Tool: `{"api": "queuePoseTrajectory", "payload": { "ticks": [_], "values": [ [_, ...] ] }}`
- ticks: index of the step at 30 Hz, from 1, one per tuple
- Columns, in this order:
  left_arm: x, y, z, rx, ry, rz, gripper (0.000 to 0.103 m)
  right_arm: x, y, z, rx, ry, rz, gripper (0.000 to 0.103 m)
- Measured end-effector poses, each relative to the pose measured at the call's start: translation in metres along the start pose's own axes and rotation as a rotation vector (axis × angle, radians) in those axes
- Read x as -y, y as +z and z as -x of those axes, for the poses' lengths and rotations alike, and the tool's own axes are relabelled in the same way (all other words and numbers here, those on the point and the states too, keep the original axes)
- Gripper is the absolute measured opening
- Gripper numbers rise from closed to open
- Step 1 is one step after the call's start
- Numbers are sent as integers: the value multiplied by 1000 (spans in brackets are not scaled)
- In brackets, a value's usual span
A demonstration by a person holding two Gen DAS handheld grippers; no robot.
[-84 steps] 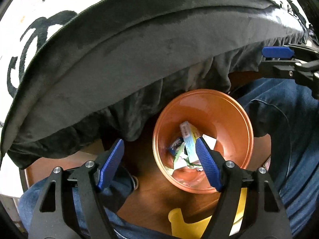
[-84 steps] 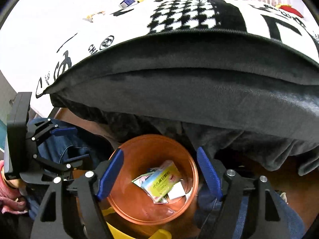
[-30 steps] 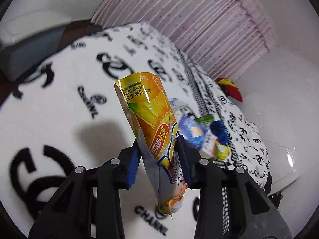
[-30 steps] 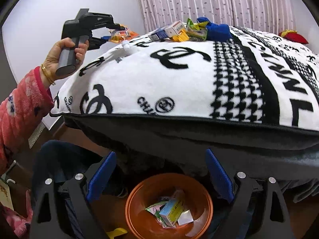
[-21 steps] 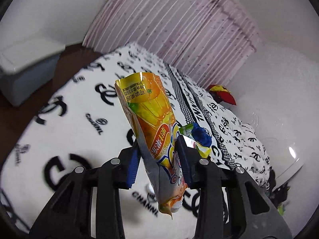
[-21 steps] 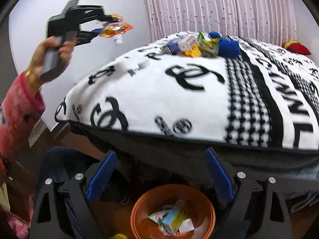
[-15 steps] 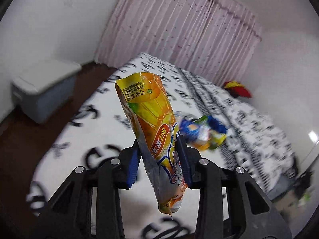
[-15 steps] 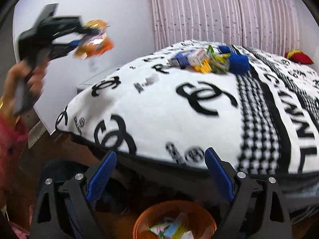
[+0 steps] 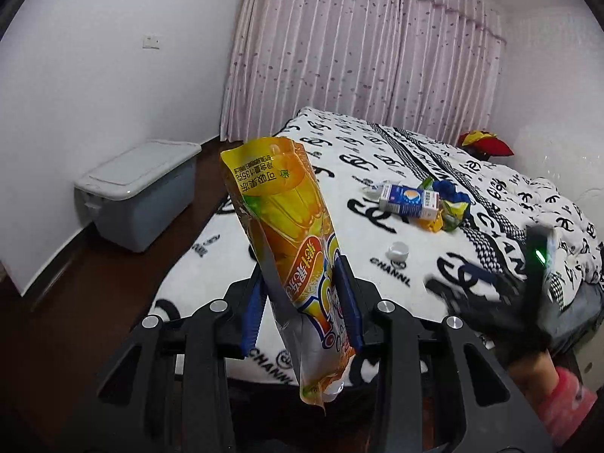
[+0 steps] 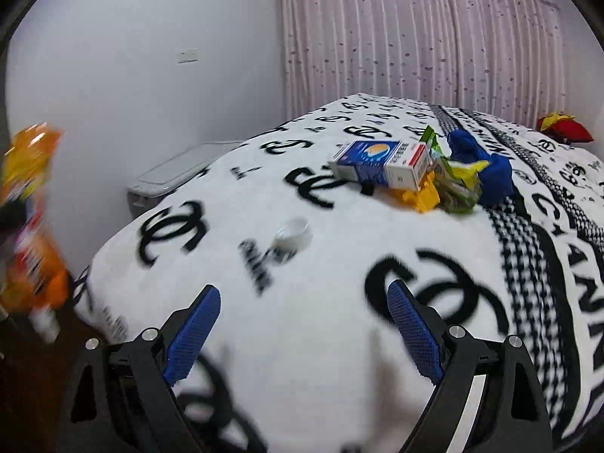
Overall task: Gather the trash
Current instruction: 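Grasp the white bottle cap with the right tool while the left tool holds the pouch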
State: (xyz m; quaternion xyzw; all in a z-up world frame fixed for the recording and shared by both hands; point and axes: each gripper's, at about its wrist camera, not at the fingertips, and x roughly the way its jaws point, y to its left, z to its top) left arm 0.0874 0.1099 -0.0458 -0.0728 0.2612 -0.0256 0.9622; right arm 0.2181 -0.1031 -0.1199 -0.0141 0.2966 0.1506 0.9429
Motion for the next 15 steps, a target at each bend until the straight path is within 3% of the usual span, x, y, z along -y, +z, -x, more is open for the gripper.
{"api": "queuePoseTrajectory", "payload": {
  "ticks": [9, 15],
  "values": [
    [-9, -12, -11, -38, 5, 14, 35, -11, 24, -58, -50, -74, 26, 88],
    [-9, -19, -13, -59, -4, 21, 35, -14, 22, -79, -88, -86, 29, 57]
  ]
}}
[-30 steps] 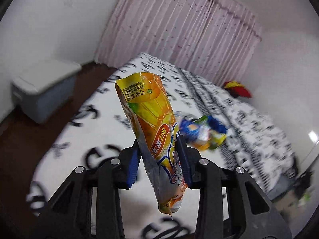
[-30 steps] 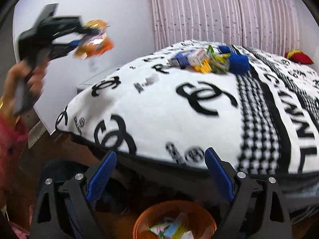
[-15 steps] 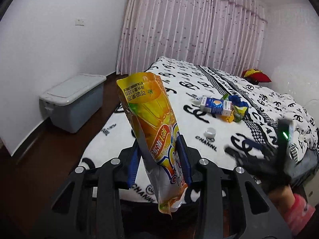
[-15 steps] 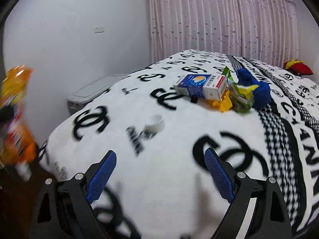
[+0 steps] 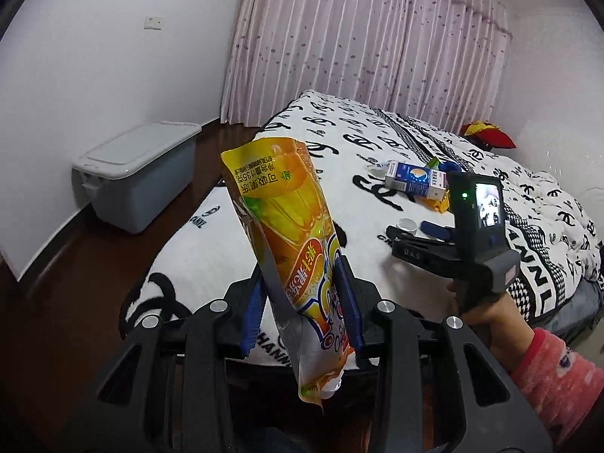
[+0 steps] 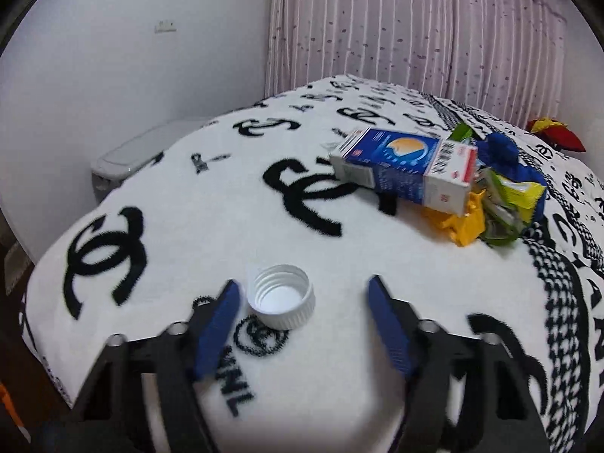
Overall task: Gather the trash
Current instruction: 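Grasp the white bottle cap with the right tool while the left tool holds the pouch, then release the pouch and cap into the orange bowl with both tools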
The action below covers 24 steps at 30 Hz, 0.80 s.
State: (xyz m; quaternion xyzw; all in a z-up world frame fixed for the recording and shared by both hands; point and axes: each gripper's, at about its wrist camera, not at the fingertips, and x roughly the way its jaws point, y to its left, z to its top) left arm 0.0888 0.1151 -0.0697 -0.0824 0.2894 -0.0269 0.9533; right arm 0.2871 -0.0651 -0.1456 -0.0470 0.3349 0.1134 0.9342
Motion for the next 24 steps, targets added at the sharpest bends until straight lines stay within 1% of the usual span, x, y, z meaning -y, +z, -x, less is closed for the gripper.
{"api": "queuePoseTrajectory", "payload": {
  "ticks": [1, 2, 8, 12, 15, 19, 24],
  "values": [
    [1, 0, 0, -2, -4, 0, 35, 1, -1, 2, 4, 8, -11, 47],
    [2, 0, 1, -3, -3, -4, 35, 3, -2, 5, 7, 16, -20, 32],
    [10, 0, 3, -13, -27, -26, 35, 15, -7, 35, 28, 47, -49, 32],
    [22, -4, 7, -27, -54, -51, 35, 29, -19, 74, 53, 56, -43, 32],
    [36, -11, 8, -43, -78, -80, 35, 41, -35, 108, 67, 58, -37, 32],
    [58, -25, 8, -84, -144, -131, 35, 60, -59, 151, 82, 51, -43, 32],
    [92, -49, 8, -153, -255, -206, 35, 84, -101, 195, 75, 40, -70, 32]
  ]
}}
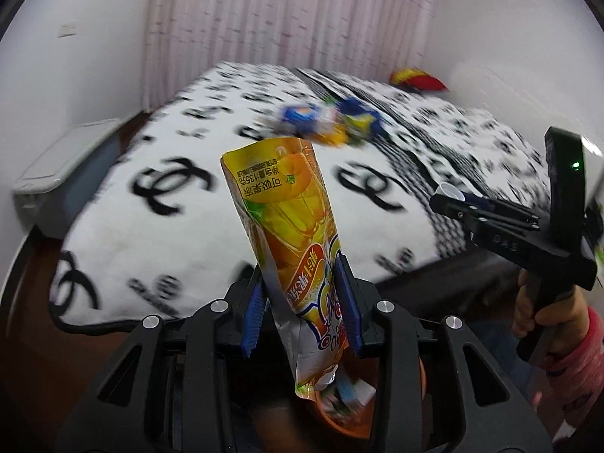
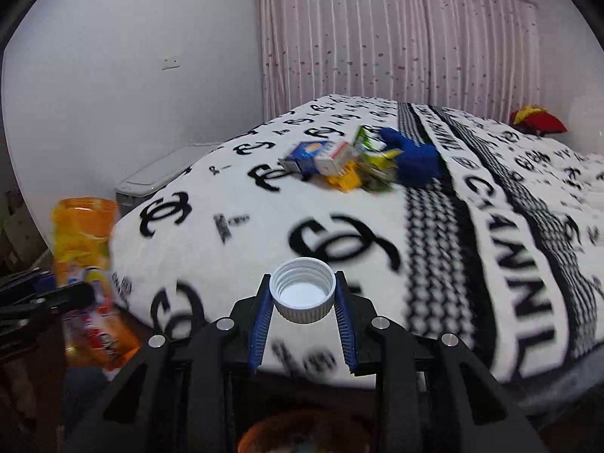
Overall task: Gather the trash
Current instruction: 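Release the pouch and cap into the orange bowl with both tools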
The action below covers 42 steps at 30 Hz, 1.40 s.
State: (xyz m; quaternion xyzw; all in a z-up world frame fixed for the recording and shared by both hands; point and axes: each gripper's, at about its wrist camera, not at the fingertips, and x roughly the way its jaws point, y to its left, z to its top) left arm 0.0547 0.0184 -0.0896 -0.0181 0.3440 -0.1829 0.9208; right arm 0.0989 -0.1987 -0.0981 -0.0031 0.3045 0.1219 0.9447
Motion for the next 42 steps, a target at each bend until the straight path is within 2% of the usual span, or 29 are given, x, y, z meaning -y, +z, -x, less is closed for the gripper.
{"api": "queuePoseTrajectory", "payload": {
  "ticks": [5, 12, 20, 24, 29, 34, 36, 37, 38, 39, 40, 42],
  "values": [
    [30, -20, -19, -84, -116, -49, 34, 20, -42, 28, -50, -24, -22, 32],
    [63, -66, -71, -265, -204, -90, 34, 36, -102, 25, -175, -34, -65, 32],
    [76, -114, -127, -447, -196, -76, 34, 48, -153, 1, -305, -28, -148, 32],
    [77, -132, -149, -514, -183, -57, 34, 54, -176, -16, -374, -28, -196, 32],
    [77, -150, -167, -571, -175, -38, 34, 62, -200, -37, -454, -13, -270, 32],
    [77, -158, -180, -603, -174, -13, 34, 62, -213, -47, -491, -5, -292, 32],
    [76, -158, -182, -602, -172, -4, 37, 62, -213, -49, -497, -1, -299, 32],
    [75, -159, -182, -601, -168, -1, 47, 62, -213, -49, -497, 0, -304, 35],
    [73, -158, -181, -595, -156, 2, 60, 64, -213, -49, -496, 0, -316, 47],
    [71, -157, -179, -583, -139, 4, 65, 68, -213, -48, -492, 0, -325, 52],
    [69, -157, -178, -573, -132, 6, 66, 68, -215, -47, -488, -2, -333, 58],
    [67, -155, -177, -572, -131, 15, 67, 70, -215, -44, -483, -1, -345, 58]
  ]
}}
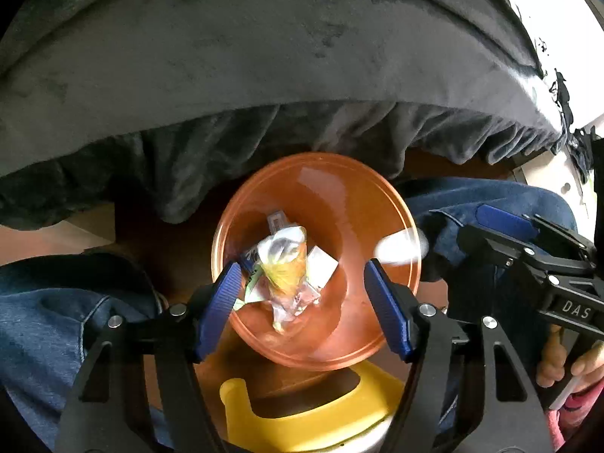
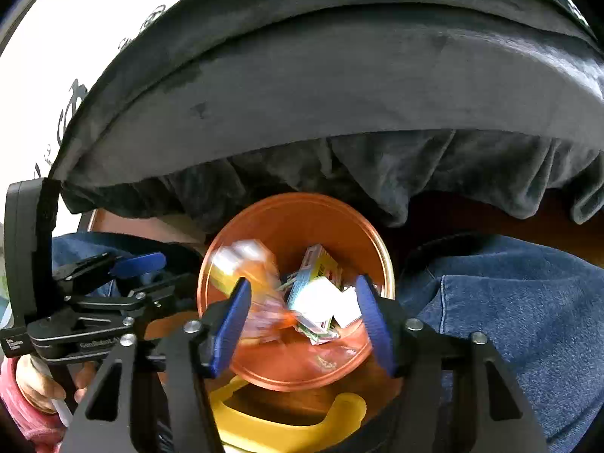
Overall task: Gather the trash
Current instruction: 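Release the pouch and cap into the orange bowl with both tools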
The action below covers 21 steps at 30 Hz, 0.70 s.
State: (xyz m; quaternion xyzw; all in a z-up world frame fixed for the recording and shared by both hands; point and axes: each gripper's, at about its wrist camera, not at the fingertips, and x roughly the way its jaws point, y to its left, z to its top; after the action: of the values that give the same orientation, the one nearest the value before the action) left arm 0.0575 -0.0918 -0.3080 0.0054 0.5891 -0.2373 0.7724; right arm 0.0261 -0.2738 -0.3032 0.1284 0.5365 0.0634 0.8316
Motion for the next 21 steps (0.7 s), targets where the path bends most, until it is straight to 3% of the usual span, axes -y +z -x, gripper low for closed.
{"api": "queuePoseTrajectory", "payload": {
  "ticks": [6, 21],
  "values": [
    [-2, 1, -5, -14, 6, 22, 71, 2, 0, 1, 4, -7, -12, 68],
    [-7, 2, 5, 5, 1, 54, 71, 4, 5, 3, 5, -3, -17, 69]
  ]
}}
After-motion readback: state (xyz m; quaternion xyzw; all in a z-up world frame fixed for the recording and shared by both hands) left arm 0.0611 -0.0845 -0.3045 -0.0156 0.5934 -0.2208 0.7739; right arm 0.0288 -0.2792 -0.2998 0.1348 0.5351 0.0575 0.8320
